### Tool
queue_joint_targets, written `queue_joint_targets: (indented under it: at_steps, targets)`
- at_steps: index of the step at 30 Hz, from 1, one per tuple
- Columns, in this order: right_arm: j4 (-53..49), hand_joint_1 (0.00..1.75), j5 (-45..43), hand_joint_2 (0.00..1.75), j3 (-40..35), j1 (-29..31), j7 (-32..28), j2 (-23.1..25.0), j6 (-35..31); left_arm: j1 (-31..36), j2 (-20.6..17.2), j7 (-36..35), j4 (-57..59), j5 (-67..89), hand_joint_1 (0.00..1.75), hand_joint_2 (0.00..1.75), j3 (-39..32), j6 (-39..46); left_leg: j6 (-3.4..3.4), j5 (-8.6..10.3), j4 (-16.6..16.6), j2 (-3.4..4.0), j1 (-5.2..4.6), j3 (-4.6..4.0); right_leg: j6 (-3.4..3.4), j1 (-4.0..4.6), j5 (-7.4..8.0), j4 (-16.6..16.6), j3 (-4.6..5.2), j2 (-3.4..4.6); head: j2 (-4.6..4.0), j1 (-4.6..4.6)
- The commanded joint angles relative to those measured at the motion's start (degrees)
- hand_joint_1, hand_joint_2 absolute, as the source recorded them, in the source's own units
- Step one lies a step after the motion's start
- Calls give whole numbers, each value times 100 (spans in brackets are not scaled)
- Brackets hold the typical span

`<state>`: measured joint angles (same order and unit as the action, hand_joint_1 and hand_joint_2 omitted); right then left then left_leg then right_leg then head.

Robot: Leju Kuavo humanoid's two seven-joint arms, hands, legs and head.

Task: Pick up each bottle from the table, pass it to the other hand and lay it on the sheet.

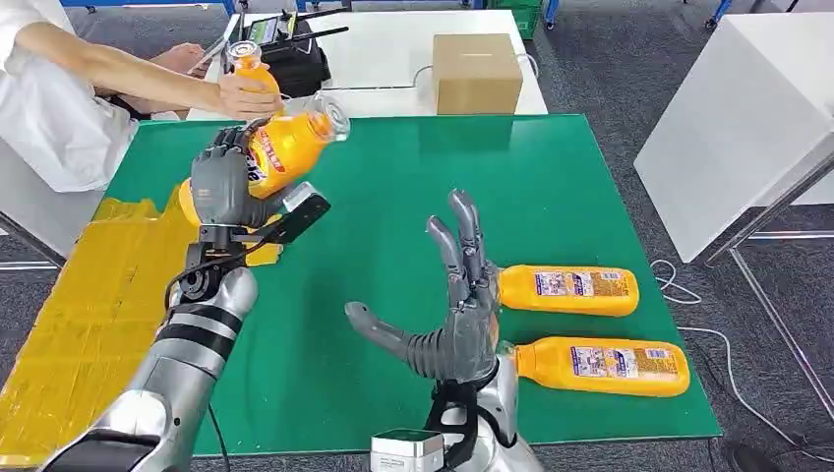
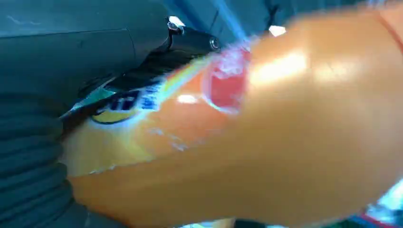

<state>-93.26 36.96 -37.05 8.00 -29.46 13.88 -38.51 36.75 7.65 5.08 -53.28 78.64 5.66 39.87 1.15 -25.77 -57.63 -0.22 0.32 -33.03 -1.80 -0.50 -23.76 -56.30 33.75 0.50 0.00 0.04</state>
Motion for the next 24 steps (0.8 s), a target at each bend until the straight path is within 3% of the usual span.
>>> queue_joint_targets:
  at_steps: [1, 3, 11, 13, 23, 24]
  targets:
    - [-210, 0, -109, 175, 387, 216, 183, -829, 189, 1197, -981, -1444, 3132, 1136, 175, 175, 726, -337, -2, -1, 7, -2, 5, 27, 3, 6, 0, 11, -30, -6, 0, 0]
    - [-210, 0, -208, 175, 487, 215, 100, -891, 263, 1171, -1056, -1327, 3204, 1119, 175, 175, 662, -231, -2, -3, 10, 12, 5, 34, 3, 6, 3, 14, -32, 6, 0, 0]
    - [156, 0, -504, 175, 1210, 376, 163, -1255, 762, 894, -1446, -1086, 3640, 1126, 175, 175, 562, -1130, -2, -6, 8, 31, 5, 32, -1, 6, 3, 11, -25, 25, 0, 0]
    - [393, 0, -551, 175, 1459, 460, 70, -1230, 830, 833, -1584, -1198, 3803, 1136, 175, 175, 906, -1442, 0, -6, 9, 29, 2, 34, -2, 3, 1, 10, -29, 24, 0, -2]
    - [755, 0, -496, 175, 1623, 726, 190, -1239, 980, 743, -1604, -1212, 3853, 982, 175, 175, 661, -1581, -4, -8, 2, 9, 7, 25, 3, 5, -3, 7, -26, 6, 0, 0]
    - [834, 0, -461, 175, 1670, 777, 243, -1265, 990, 694, -1593, -1139, 3838, 880, 51, 175, 539, -1501, -3, -6, 3, 13, 6, 20, 2, 3, -1, 6, -20, 11, 0, 0]
